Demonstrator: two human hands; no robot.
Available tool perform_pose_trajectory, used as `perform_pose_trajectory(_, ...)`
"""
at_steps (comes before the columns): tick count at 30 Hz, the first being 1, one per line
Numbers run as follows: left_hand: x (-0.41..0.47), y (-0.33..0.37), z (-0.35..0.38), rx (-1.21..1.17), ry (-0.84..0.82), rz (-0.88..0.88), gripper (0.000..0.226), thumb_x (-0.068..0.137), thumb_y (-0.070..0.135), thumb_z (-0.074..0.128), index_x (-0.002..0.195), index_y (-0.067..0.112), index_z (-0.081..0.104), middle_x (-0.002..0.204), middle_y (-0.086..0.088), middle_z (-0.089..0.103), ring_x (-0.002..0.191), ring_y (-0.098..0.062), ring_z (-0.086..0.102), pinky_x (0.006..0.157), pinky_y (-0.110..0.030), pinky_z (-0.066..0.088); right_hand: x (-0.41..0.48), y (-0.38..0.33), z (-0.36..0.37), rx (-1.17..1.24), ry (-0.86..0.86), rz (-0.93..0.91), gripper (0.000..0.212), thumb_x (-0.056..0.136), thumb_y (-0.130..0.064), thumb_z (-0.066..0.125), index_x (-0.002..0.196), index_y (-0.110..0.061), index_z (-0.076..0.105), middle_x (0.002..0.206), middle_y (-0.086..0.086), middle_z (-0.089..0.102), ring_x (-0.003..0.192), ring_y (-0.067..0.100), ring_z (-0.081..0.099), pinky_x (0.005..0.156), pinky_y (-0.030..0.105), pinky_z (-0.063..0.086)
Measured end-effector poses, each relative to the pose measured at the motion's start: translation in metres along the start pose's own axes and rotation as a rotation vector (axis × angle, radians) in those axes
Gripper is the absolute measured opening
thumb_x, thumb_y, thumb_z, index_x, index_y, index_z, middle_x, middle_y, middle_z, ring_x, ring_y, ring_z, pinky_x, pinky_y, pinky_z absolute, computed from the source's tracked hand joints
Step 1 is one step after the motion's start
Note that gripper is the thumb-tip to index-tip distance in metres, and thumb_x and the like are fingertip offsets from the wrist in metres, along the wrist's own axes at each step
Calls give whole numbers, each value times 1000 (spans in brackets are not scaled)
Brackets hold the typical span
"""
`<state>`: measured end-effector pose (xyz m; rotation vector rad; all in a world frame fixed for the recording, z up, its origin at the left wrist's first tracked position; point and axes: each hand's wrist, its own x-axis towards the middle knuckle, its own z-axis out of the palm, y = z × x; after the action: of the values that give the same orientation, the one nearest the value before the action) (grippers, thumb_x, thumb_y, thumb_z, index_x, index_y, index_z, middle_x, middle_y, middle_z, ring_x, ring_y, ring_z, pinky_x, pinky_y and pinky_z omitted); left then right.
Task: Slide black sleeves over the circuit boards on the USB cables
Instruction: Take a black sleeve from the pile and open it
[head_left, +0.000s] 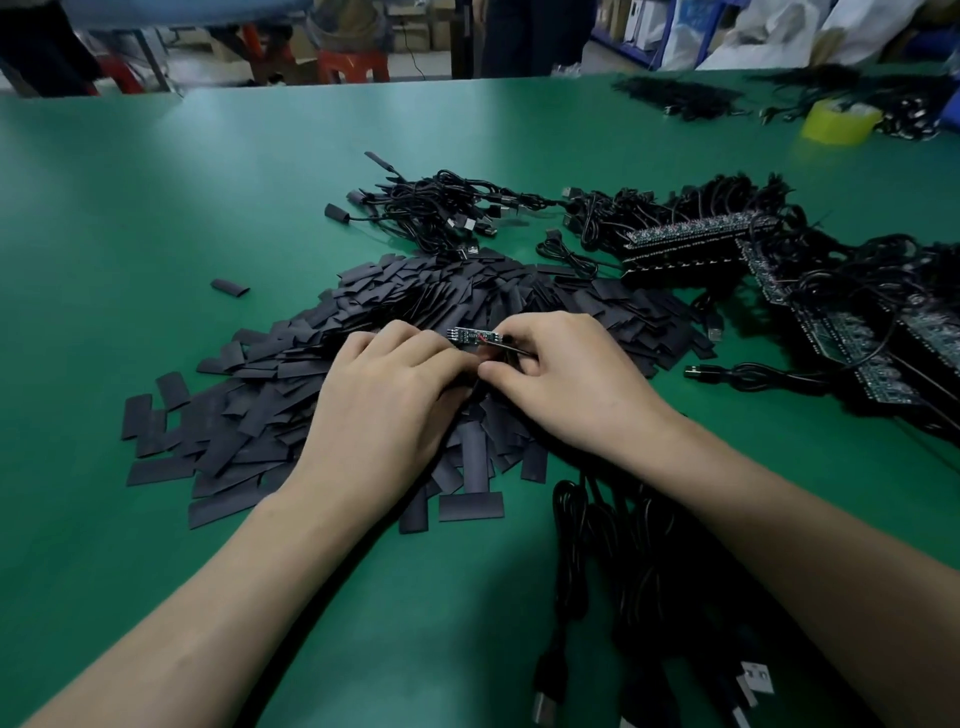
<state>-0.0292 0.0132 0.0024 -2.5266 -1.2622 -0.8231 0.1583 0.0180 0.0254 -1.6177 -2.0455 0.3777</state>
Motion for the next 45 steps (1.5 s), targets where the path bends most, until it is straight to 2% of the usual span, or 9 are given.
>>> perform_pose_trajectory(9,-1,-3,3,15,56,19,8,90,17,76,97,19,80,93,0,74,86,-32,66,72,-40,46,-1,6,5,65,-35,-1,18,90,-43,70,83,-26,72,59,-7,58,55,6,51,54,30,40)
perform_pose_trajectory(17,-1,-4,-3,-180,217,-237,9,97,22,69,102,21,77,98,6,75,93,-21,68,83,-43,53,-3,7,4,159,93,0,13,89,-42,73,96,-31,73,78,-11,72,71,4,65,72,41,57)
perform_pose_trajectory(22,2,1,-8,-540,255,-442,14,96,14,69,98,26,76,92,17,74,87,0,67,80,-14,49,-5,3,2,265,113,-4,9,91,-39,72,90,-30,73,76,-8,73,73,9,69,73,44,58)
perform_pose_trajectory(24,2,3,-9,-630,240,-492,17,97,13,68,97,28,75,91,16,74,87,-2,69,79,-15,50,-5,3,0,283,111,-12,13,92,-38,71,84,-27,71,70,-6,70,64,10,65,67,38,56)
perform_pose_trajectory(28,0,3,-13,-575,189,-370,23,97,10,68,116,21,74,107,11,73,99,-3,66,87,-17,47,-6,6,-4,354,25,4,25,93,-39,69,78,-19,68,54,-13,53,48,1,42,51,24,32)
perform_pose_trajectory(31,-4,3,-11,-468,157,-210,32,91,19,76,122,11,72,114,4,68,107,-13,63,95,-25,49,-6,11,-11,497,-88,1,32,88,-45,66,85,-13,70,57,-9,43,53,8,34,55,30,24)
perform_pose_trajectory(39,-5,2,-15,-582,181,-244,25,82,31,82,102,18,78,93,12,70,85,0,61,78,-19,44,-13,14,-22,718,-223,-78,22,102,-36,61,99,-23,78,72,-5,74,62,0,57,62,16,41)
perform_pose_trajectory(43,-6,6,-16,-573,161,-201,30,82,32,82,107,17,79,98,10,71,90,-8,65,81,-21,47,-14,12,-20,683,-196,-56,26,96,-41,61,99,-21,76,93,27,72,70,42,61,71,43,41)
perform_pose_trajectory(45,-6,8,-16,-597,142,-199,32,82,33,81,110,18,79,98,10,71,88,-6,63,80,-16,44,-15,9,-17,634,-199,-53,30,94,-42,60,97,-16,74,92,31,68,67,41,55,66,52,40)
